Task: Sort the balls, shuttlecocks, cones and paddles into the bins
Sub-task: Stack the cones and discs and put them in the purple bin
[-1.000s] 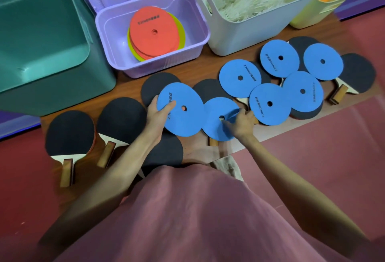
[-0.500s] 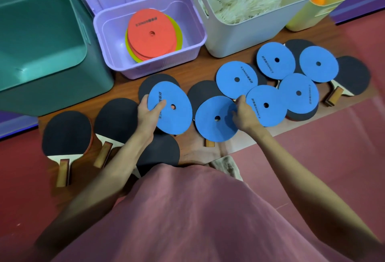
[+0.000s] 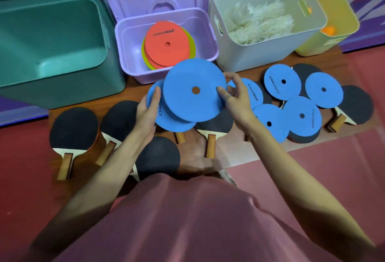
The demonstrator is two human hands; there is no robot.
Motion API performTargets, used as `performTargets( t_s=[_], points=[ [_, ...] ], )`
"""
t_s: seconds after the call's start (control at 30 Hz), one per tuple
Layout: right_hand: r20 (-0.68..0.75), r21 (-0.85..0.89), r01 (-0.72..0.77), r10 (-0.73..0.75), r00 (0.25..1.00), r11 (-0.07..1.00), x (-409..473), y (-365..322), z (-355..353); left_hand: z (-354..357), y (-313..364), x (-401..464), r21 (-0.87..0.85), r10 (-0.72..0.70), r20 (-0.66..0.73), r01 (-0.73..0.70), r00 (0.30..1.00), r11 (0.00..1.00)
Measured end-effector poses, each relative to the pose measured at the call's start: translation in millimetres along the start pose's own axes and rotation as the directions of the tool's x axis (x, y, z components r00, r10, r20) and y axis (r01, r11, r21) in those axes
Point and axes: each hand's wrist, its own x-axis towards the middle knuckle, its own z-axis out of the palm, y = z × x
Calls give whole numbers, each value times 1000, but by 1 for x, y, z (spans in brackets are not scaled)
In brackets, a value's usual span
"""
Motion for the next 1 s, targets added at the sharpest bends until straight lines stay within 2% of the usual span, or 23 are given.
performTargets(
  t_s=[0.1, 0.2, 0.3, 0.47, 0.6, 0.67, 0.8, 1.0],
  points=[
    [64, -33, 15, -13, 998, 999, 10, 1, 18, 6, 11, -2, -50, 23, 53, -21, 998, 999],
    [151, -38, 2, 4, 989, 999, 18, 4, 26, 8, 19, -1, -111, -6, 14, 7, 1000, 994],
    [225, -95, 65, -43, 973, 993, 28, 4, 31, 12, 22, 3, -115, -20, -27, 17, 999, 993],
    [241, -188, 197, -150, 959, 962, 51, 3, 33, 18, 25, 11, -100, -3, -64, -3, 998, 995],
    [242, -290, 240, -171, 955, 926, 76, 3, 32, 27, 33, 24, -135, 18, -92, -30, 996, 990],
    [224, -319, 218, -150, 963, 922, 91, 5, 31, 31, 39, 34, -148, 36, -98, -50, 995, 988],
    [273, -303, 13, 74, 959, 953, 125, 2, 30, 39, 52, 65, -160, 47, -105, -64, 993, 985],
    [251, -358, 48, 47, 967, 933, 189, -3, 39, 37, 63, 133, -35, 67, -126, -72, 990, 997]
  ],
)
